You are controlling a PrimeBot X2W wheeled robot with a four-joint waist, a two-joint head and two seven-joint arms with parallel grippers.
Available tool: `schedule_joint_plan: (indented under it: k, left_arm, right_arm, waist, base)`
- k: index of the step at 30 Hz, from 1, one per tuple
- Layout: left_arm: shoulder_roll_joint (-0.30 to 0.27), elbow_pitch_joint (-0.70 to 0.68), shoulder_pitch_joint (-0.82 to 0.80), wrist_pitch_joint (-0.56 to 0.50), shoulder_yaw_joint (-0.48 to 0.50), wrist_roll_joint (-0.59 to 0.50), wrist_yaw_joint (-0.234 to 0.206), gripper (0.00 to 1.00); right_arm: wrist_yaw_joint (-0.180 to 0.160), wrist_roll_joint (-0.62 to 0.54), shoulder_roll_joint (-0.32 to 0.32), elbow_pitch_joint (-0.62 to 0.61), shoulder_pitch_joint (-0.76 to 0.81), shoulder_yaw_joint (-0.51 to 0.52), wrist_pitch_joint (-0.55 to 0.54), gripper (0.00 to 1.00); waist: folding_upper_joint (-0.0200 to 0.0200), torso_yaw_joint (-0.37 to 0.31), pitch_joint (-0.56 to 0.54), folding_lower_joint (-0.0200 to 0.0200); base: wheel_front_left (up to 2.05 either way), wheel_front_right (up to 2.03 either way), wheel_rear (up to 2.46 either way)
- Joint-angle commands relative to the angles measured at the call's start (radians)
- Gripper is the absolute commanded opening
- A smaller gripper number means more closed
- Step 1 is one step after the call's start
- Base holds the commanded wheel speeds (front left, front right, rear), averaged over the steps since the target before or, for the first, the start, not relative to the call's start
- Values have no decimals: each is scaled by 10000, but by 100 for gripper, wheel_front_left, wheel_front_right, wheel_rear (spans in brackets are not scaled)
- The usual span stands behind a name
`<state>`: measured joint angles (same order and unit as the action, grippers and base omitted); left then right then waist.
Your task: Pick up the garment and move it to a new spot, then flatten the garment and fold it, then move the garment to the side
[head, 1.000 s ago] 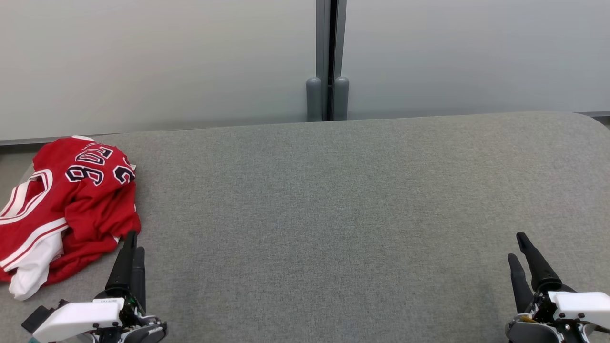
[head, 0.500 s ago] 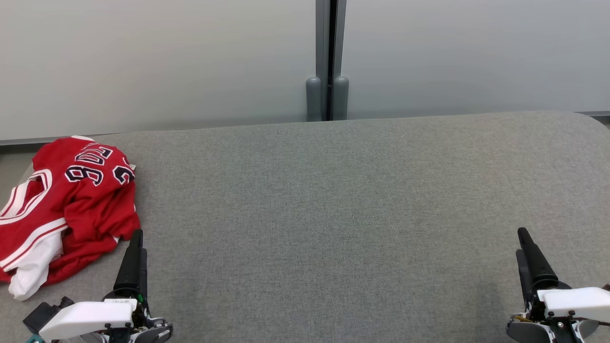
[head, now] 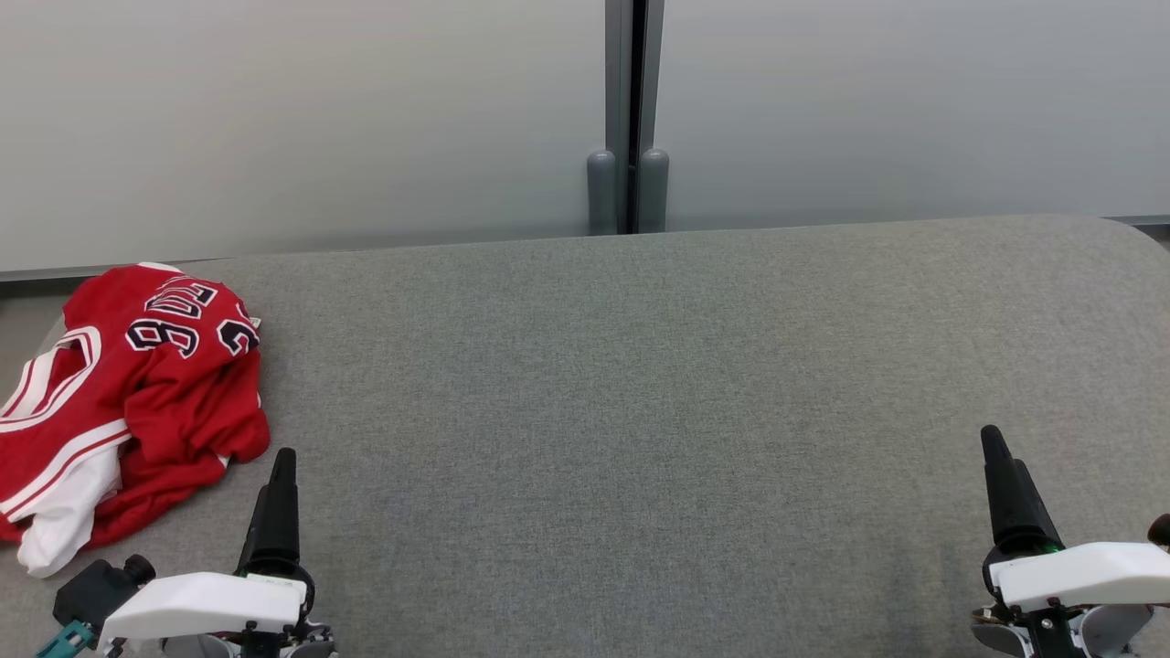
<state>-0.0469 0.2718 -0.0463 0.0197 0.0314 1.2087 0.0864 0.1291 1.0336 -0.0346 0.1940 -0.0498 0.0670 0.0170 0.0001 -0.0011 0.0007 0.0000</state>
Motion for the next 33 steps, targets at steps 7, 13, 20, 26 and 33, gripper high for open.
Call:
schedule_joint_plan:
  k: [7,13,20,26,33]
  left_arm:
    - [-145,-135,4,345,-98,-2046,-259,100]
    - [-228,-214,50,549,-100,-3281,-338,100]
    - [-303,-365,115,749,-158,-4421,-395,100]
    - [-369,-544,188,926,-219,-5399,-469,100]
    - [-452,-496,282,1132,-322,-6395,-564,100]
  right_arm:
    - [17,-1905,-114,-263,-1,-158,375,100]
    - [17,-2987,-122,-288,-1,-308,587,100]
    - [18,-3921,-129,-282,6,-521,783,100]
    - [18,-4694,-155,-280,0,-724,960,100]
    - [19,-5510,-198,-308,42,-897,1162,100]
  waist:
    - [-1,-31,-27,0]
    - [-1,-46,-40,0]
    - [-1,-27,-47,0]
    - [-1,2,-56,0]
    - [-1,31,-62,0]
  base:
    - [0,0,0]
    - [0,0,0]
    - [0,0,0]
    - [0,0,0]
    - [0,0,0]
